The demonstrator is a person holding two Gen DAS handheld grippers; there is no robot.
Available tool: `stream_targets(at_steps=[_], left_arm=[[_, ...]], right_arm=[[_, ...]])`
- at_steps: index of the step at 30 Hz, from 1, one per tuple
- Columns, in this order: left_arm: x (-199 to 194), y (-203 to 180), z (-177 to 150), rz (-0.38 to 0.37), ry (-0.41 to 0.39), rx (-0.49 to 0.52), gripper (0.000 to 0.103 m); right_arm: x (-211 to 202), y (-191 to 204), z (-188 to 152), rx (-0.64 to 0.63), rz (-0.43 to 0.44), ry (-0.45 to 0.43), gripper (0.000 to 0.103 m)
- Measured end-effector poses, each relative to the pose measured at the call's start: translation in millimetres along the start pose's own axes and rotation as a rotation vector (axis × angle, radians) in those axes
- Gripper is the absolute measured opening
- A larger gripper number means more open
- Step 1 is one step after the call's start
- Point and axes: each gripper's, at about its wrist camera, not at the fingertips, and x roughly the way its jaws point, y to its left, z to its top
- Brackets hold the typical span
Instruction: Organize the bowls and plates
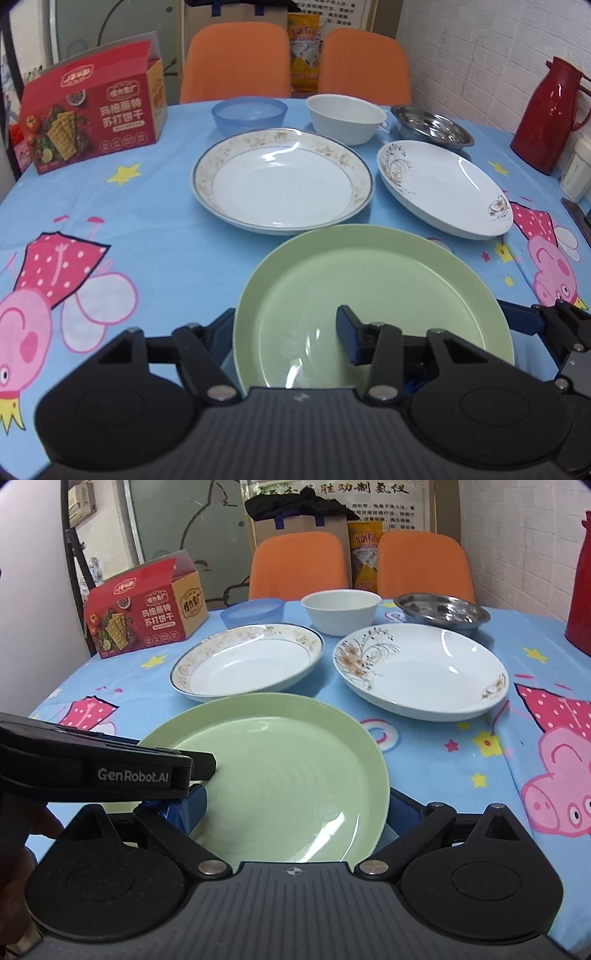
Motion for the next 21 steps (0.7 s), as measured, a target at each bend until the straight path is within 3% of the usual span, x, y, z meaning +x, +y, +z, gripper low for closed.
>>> stream_targets(at_steps=[7,11,18,21], left_arm=[[-19,54,-16,0.112,-0.022,-0.076,0.045],[-18,69,-21,0.119,-0.023,-0.094,0.045],[0,69,-18,0.099,-0.027,-0.076,0.048],[1,71,-18,0.088,-0.036,-0.078,0.051]], right_arm=[[13,54,2,-0.074,0.101,-0.007,0.088],[24,71,1,-0.079,0.136,0.016,0.088],[39,71,1,-0.092,0.106,0.041,0.090],[39,77,-3,-0.154,0.078,0.025,0.090]])
